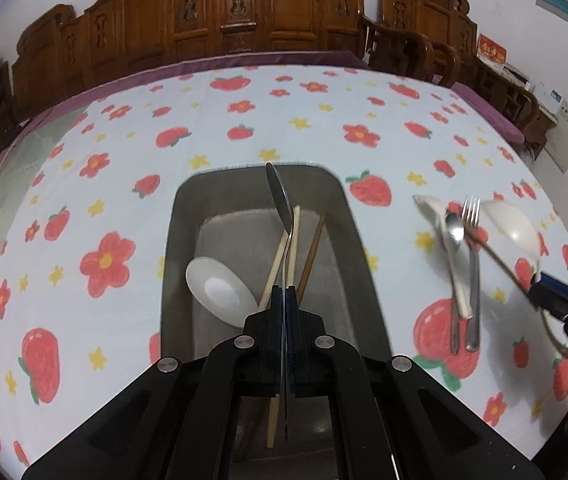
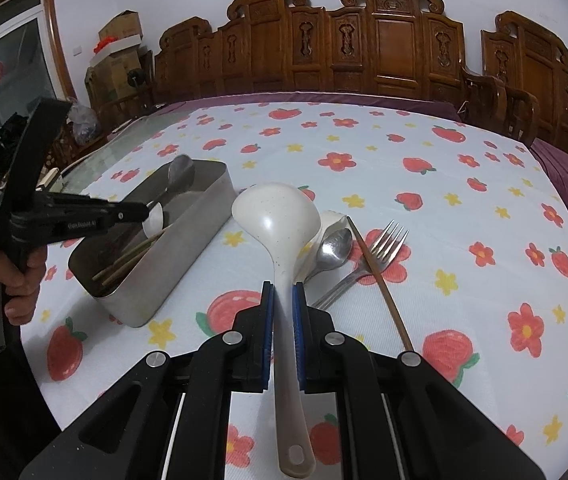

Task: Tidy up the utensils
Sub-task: 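Carry the steel spoon into the grey tray and open the left tool, then lower the white plastic spoon into the grey tray and open the right tool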

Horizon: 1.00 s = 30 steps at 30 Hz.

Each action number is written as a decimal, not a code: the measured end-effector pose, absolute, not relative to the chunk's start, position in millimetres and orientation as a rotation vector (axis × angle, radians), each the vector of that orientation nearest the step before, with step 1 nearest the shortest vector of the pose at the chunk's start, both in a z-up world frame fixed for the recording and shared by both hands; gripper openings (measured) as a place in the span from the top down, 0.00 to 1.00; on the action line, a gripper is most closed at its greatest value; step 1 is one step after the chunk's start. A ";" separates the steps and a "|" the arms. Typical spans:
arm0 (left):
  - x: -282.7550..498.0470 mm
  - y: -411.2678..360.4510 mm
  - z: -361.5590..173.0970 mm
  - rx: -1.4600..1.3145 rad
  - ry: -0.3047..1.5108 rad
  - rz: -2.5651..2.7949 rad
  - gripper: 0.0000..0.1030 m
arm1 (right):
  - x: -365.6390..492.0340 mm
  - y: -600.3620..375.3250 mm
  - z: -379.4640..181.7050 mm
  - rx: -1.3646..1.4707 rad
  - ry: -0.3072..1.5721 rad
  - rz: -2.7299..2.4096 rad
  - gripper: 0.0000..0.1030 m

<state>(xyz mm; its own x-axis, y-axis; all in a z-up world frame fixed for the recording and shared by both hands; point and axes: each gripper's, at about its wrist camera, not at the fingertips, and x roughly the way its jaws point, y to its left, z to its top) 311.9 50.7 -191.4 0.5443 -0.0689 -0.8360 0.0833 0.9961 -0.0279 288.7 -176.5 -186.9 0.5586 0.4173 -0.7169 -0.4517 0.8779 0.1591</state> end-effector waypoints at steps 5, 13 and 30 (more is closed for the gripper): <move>313.7 54.6 -204.7 0.022 1.019 -0.081 0.99 | 289.3 -172.2 -190.1 -0.049 0.843 0.511 0.90; 316.4 60.1 -213.2 -0.001 1.045 -0.072 0.99 | 288.7 -152.7 -178.4 -0.078 0.831 0.528 0.89; 291.8 94.7 -153.5 -0.013 0.845 -0.056 0.84 | 293.6 -87.9 -162.3 -0.050 0.851 0.576 0.89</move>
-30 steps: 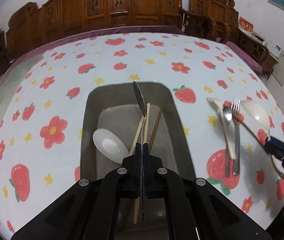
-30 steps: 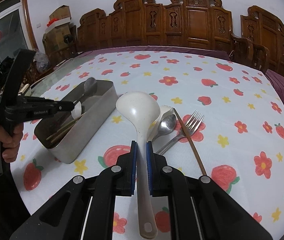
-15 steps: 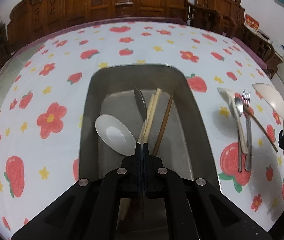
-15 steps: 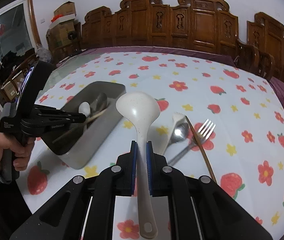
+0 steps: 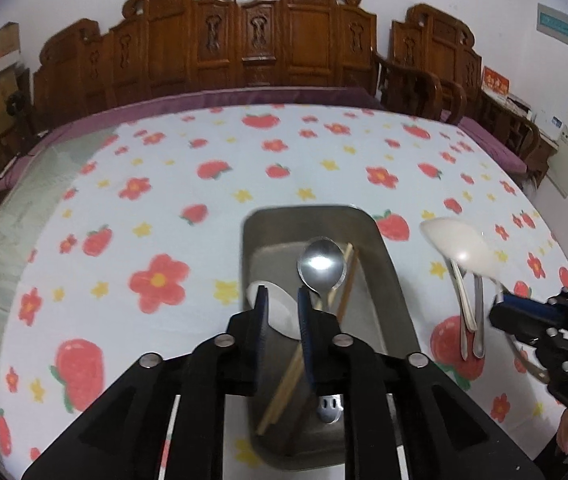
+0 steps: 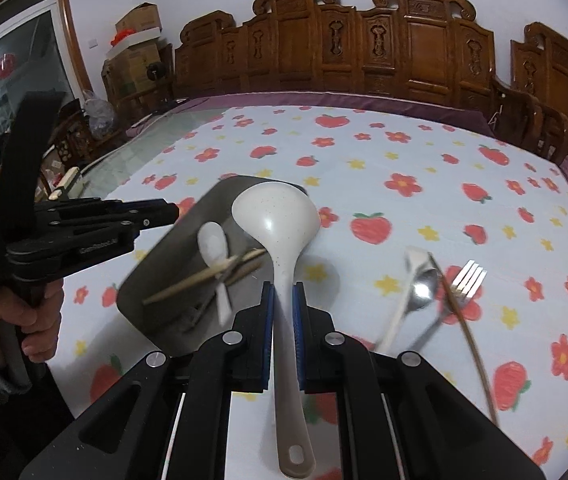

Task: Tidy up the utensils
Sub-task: 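Lower the white plastic spoon into the grey tray and open the right tool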

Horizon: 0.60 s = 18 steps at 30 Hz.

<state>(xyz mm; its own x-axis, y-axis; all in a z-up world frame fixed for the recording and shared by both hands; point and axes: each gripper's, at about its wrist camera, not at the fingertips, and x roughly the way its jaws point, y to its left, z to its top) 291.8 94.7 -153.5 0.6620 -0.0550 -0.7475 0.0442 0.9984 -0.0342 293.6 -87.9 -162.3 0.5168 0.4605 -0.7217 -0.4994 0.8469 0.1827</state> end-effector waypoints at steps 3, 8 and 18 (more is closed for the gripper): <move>288.5 106.5 -145.6 -0.018 0.820 -0.041 0.71 | 298.3 -72.1 -163.5 -0.045 0.864 0.581 0.89; 285.5 131.8 -133.5 -0.048 0.779 0.000 0.40 | 308.6 -45.3 -167.6 -0.036 0.889 0.586 0.90; 284.5 164.8 -122.3 -0.098 0.740 0.059 0.17 | 330.6 3.8 -185.8 -0.065 0.945 0.554 0.90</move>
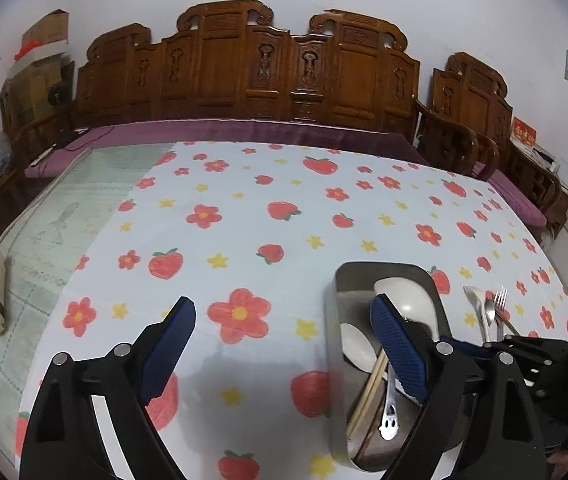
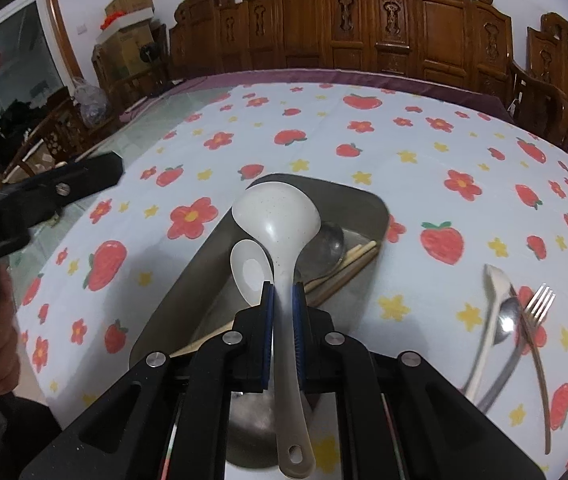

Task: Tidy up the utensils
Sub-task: 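Lower the white plastic spoon into the grey tray and open the right tool, then move the right tool back to the pile and grasp a dark chopstick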

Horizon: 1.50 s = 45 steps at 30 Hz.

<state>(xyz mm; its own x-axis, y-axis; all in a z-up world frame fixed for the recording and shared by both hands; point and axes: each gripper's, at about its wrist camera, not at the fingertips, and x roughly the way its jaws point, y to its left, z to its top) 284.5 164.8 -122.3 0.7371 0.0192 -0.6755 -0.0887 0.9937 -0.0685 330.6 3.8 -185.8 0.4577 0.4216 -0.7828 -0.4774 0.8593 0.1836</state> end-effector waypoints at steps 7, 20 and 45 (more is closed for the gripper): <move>283.8 168.9 -120.7 -0.109 0.735 0.061 0.17 | 342.5 22.9 -206.2 -0.092 1.002 0.532 0.89; 278.2 129.5 -118.6 -0.073 0.736 -0.019 0.17 | 323.8 -39.3 -190.2 0.000 0.907 0.613 0.88; 267.0 -13.5 -137.8 0.046 0.747 -0.242 0.23 | 335.5 -226.6 -248.6 -0.115 0.968 0.378 0.79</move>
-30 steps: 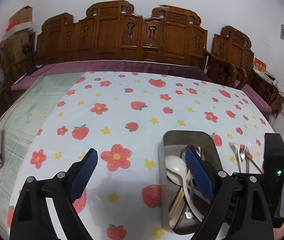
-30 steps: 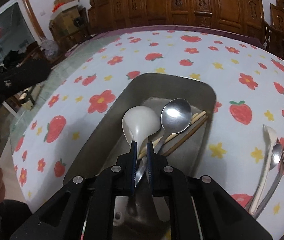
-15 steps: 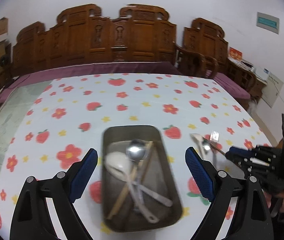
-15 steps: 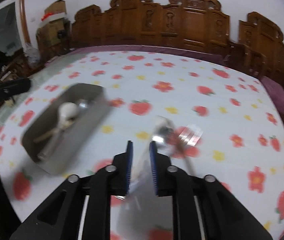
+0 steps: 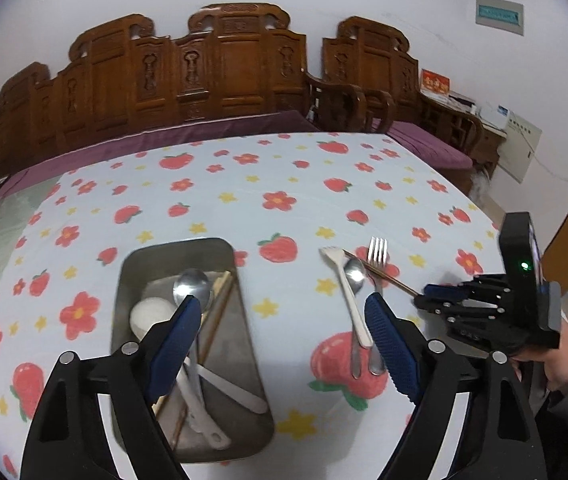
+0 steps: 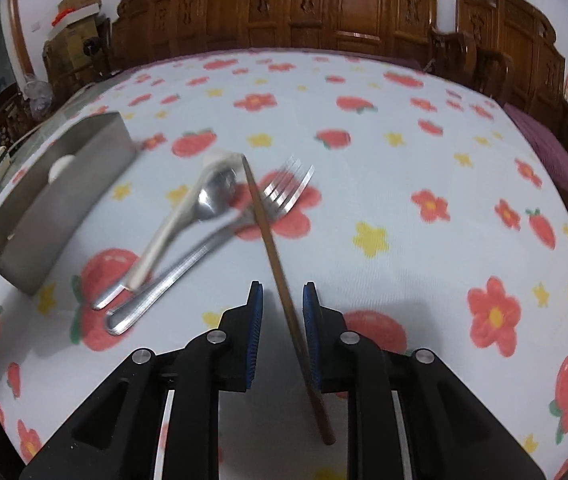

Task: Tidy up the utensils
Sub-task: 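Move the right tool back to the pile and grasp a dark chopstick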

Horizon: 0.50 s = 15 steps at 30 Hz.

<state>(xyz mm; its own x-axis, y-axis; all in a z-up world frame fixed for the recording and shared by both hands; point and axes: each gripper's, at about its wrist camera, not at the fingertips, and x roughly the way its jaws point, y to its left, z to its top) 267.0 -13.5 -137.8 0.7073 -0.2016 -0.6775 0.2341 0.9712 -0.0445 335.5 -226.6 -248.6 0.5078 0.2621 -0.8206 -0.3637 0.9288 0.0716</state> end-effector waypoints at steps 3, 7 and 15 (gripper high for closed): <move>267.8 -18.3 -142.5 0.048 0.755 -0.250 0.29 | 334.7 -227.7 -249.0 -0.119 0.968 0.368 0.87; 269.7 -27.8 -150.3 0.037 0.777 -0.248 0.37 | 333.4 -232.9 -248.6 -0.101 0.972 0.370 0.91; 275.5 -54.3 -162.0 0.079 0.805 -0.268 0.46 | 329.4 -260.4 -236.4 -0.023 0.937 0.360 0.94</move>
<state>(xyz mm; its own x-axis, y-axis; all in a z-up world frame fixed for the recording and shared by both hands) 275.5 -54.3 -162.0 0.6615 -0.2070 -0.7208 0.2671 0.9632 -0.0315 329.4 -260.4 -236.4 0.5368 0.2923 -0.7914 -0.3125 0.9402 0.1353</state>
